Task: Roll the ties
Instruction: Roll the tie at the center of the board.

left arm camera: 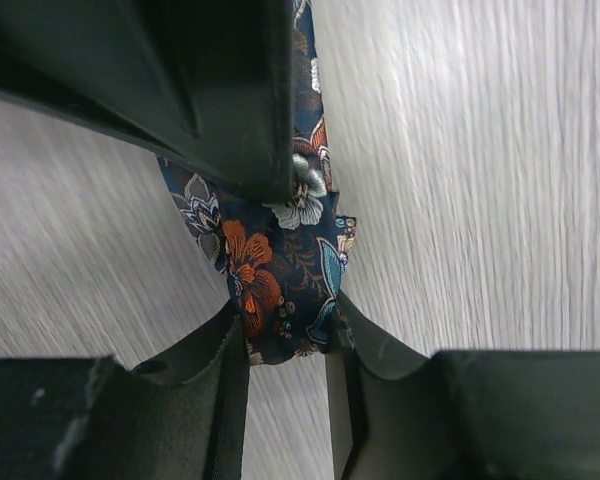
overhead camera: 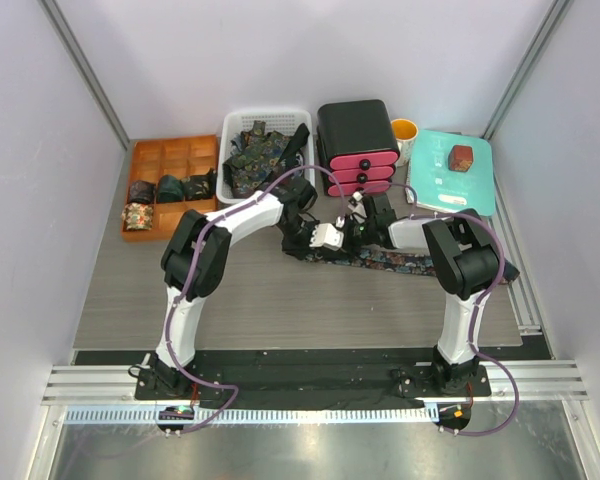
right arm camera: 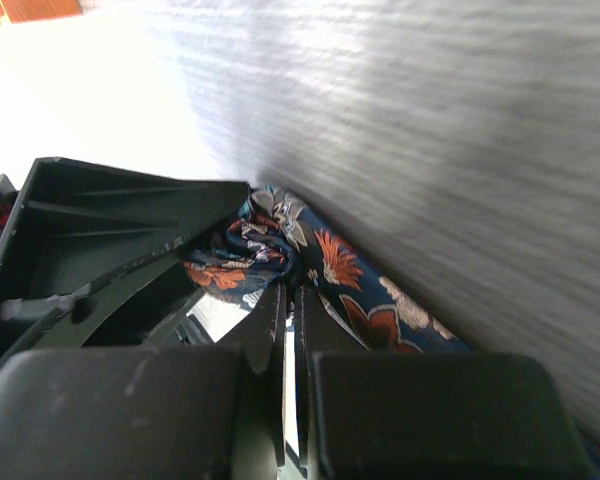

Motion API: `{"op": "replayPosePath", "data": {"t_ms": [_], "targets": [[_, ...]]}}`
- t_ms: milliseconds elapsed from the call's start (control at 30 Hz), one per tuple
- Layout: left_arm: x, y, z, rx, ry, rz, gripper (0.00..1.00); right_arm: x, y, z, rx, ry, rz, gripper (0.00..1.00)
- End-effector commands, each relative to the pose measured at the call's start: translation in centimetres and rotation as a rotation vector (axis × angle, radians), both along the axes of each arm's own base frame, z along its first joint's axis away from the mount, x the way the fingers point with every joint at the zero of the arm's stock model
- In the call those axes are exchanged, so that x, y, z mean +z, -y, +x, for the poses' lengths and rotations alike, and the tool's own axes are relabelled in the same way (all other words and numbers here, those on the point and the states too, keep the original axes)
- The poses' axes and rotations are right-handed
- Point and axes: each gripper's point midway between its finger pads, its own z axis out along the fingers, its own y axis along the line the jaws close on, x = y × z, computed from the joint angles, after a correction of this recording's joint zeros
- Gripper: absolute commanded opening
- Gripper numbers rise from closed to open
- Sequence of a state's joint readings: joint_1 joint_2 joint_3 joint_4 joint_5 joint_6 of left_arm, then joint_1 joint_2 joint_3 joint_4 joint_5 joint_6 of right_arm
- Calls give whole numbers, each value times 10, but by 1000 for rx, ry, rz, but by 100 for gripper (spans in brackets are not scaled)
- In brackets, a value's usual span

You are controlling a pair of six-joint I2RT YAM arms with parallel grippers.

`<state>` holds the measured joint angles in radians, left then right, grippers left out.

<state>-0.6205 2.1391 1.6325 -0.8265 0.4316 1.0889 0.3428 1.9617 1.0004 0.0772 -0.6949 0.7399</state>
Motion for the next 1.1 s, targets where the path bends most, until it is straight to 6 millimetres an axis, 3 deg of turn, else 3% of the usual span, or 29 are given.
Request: {"op": "replayPosePath", "data": {"t_ms": [0,167,400,467,567,633,667,767,933,1067], "targets": [[8,-53,-17,-74,-35,213,24,9,5,2,-31,13,-64,1],[8,-55,-16,-85,-41,246,26,8,3,-1,-24,17,-70,1],[20,-40,-12,-19,-55,152,61,-24,11,-5,-17,-6,-142,1],[25,-41,-13,4,-73,110,65,-29,14,-8,-11,-15,-164,1],[31,-39,-7,56,-77,35,68,-32,16,-9,-8,-13,-176,1],[37,-32,-9,110,-111,-40,70,-33,17,-8,-7,-8,-182,1],[41,-26,1,138,-85,-90,71,-34,17,-9,-5,-9,-184,1],[45,-11,4,183,-91,-191,73,-35,18,-8,-7,-5,-188,1],[39,3,12,218,-65,-241,74,-35,16,-8,-3,-3,-179,1],[38,5,8,182,-85,-253,73,-35,16,-9,-4,-5,-173,1]]}}
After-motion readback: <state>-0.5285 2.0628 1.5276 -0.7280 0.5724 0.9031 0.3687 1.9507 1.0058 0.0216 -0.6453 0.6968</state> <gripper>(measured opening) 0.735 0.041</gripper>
